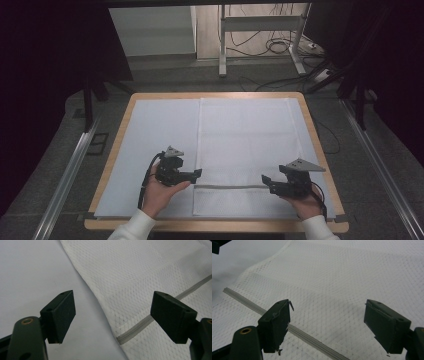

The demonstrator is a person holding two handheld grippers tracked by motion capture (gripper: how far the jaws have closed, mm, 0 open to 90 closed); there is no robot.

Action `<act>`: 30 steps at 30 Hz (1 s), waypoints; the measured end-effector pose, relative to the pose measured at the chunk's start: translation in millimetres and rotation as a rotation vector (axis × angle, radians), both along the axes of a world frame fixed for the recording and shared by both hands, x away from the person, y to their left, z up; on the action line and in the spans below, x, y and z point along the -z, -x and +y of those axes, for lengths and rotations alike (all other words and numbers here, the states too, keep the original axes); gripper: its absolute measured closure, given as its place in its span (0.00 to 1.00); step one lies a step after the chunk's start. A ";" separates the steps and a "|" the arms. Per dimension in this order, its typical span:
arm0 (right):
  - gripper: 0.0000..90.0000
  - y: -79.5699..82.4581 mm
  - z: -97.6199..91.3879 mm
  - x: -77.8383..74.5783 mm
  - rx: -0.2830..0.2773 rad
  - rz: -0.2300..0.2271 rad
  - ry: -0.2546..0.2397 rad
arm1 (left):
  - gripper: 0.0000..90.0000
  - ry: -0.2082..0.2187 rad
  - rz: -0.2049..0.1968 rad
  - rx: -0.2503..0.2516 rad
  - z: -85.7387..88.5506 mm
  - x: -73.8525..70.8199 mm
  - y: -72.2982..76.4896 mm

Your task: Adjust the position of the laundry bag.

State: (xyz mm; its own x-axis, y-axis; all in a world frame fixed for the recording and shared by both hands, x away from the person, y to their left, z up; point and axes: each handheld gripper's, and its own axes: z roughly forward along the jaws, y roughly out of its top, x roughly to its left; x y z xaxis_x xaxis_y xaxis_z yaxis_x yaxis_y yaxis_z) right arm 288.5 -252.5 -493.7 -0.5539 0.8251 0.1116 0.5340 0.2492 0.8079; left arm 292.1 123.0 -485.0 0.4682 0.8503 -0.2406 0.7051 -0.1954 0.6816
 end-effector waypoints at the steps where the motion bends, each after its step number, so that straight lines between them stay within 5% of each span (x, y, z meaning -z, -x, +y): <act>1: 0.23 0.0 0.0 0.1 0.001 0.000 0.001 | 0.22 0.003 0.008 0.001 -0.9 0.9 -1.2; 14: 0.23 0.8 3.1 1.7 -0.001 -0.002 0.017 | 0.26 0.014 0.106 0.037 -9.9 14.2 -18.2; 30: 0.23 1.5 3.7 1.5 0.006 -0.014 0.034 | 0.38 0.057 0.172 0.047 -9.7 29.6 -31.3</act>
